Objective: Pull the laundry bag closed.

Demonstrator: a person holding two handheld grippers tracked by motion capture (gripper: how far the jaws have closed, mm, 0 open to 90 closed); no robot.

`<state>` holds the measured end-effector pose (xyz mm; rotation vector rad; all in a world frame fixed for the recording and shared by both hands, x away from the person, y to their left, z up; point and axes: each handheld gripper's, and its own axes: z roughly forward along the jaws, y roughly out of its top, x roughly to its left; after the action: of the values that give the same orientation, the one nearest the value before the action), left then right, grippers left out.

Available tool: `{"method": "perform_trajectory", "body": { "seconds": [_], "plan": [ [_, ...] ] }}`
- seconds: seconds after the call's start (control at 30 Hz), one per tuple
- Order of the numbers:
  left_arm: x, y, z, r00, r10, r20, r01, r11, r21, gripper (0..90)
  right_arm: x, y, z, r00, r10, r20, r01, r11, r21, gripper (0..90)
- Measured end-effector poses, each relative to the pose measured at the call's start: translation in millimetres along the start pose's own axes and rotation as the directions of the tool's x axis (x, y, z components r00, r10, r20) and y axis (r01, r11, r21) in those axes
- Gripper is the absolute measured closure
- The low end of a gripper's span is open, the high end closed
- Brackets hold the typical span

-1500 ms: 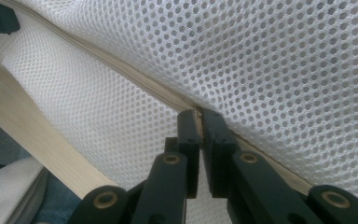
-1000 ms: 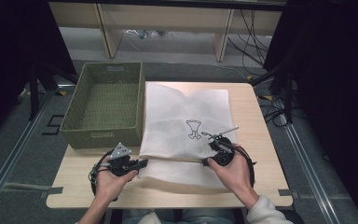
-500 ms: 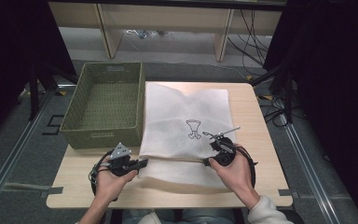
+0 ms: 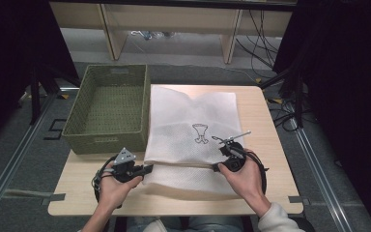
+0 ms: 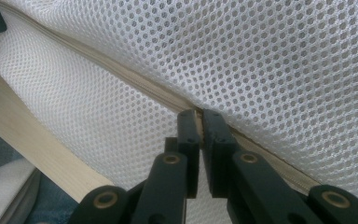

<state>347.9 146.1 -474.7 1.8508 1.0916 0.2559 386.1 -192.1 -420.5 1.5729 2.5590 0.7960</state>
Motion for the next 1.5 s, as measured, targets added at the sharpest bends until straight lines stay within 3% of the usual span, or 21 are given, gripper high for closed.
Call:
{"method": "perform_trajectory", "body": {
  "seconds": [0.23, 0.3, 0.6, 1.03, 1.17, 1.27, 1.5],
  "plan": [
    [0.2, -0.2, 0.2, 1.0, 0.0, -0.001, 0.0, 1.0, -0.002, 84.4, 1.2, -1.3, -1.3, 0.9991, 0.04, 0.016, -0.04, 0.999, 0.014, 87.2],
    [0.5, -0.3, 0.3, 1.0, 0.0, 0.0, 0.0, 1.0, 0.0, 84.4, -2.2, -1.4, -0.8, 0.9999, 0.012, 0.012, -0.012, 1.0, 0.005, 87.2],
    [0.8, -0.3, 0.1, 1.0, 0.005, -0.002, -0.005, 1.0, 0.005, 84.4, -5.0, -3.7, -1.7, 0.9993, 0.033, 0.015, -0.033, 0.999, 0.007, 87.2],
    [0.4, -0.6, 0.7, 1.0, -0.003, -0.001, 0.003, 1.0, -0.003, 84.5, -7.8, -4.9, -2.1, 0.9997, 0.015, 0.021, -0.015, 1.0, 0.004, 87.2],
    [1.3, -0.6, 0.4, 1.0, -0.001, -0.002, 0.001, 1.0, 0.006, 84.4, -7.9, -6.1, -2.4, 0.9989, 0.043, 0.022, -0.043, 0.999, 0.01, 87.2],
    [0.6, -0.8, 0.9, 1.0, -0.004, -0.001, 0.004, 1.0, 0.0, 84.4, -11.3, -6.4, -2.7, 0.9998, 0.007, 0.02, -0.007, 1.0, 0.005, 87.2],
    [1.3, -0.8, 0.7, 1.0, -0.001, -0.004, 0.001, 1.0, 0.007, 84.4, -9.8, -8.0, -4.4, 0.9974, 0.066, 0.027, -0.066, 0.998, 0.011, 87.2]
  ]
}}
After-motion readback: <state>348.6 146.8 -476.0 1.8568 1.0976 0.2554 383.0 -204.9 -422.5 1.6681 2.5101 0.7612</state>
